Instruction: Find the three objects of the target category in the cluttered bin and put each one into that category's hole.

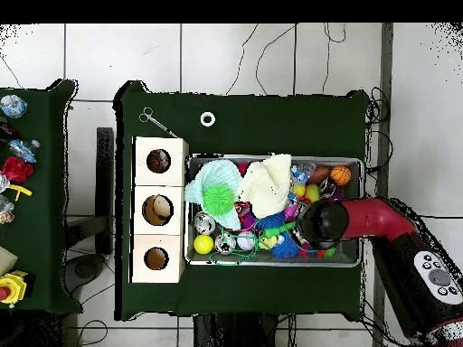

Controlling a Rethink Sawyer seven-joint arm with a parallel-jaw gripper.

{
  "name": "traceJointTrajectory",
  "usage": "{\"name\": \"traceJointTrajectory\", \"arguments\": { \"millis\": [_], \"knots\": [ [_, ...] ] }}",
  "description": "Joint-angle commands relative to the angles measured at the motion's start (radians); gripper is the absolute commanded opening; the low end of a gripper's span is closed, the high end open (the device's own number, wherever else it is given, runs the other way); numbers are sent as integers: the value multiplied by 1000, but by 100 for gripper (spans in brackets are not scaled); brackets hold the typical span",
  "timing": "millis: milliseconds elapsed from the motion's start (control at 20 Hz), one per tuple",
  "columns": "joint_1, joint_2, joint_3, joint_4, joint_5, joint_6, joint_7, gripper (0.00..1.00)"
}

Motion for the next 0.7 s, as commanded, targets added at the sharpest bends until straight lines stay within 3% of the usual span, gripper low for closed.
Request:
{"name": "traceJointTrajectory", "arguments": {
  "millis": [50,350,550,700],
  "knots": [
    [42,-113,58,-23,42,122,-254,0],
    [58,-229,117,-19,151,152,-212,0],
    [81,-252,122,-15,237,192,-144,0],
    [86,-265,145,3,295,155,-101,0]
  ]
}}
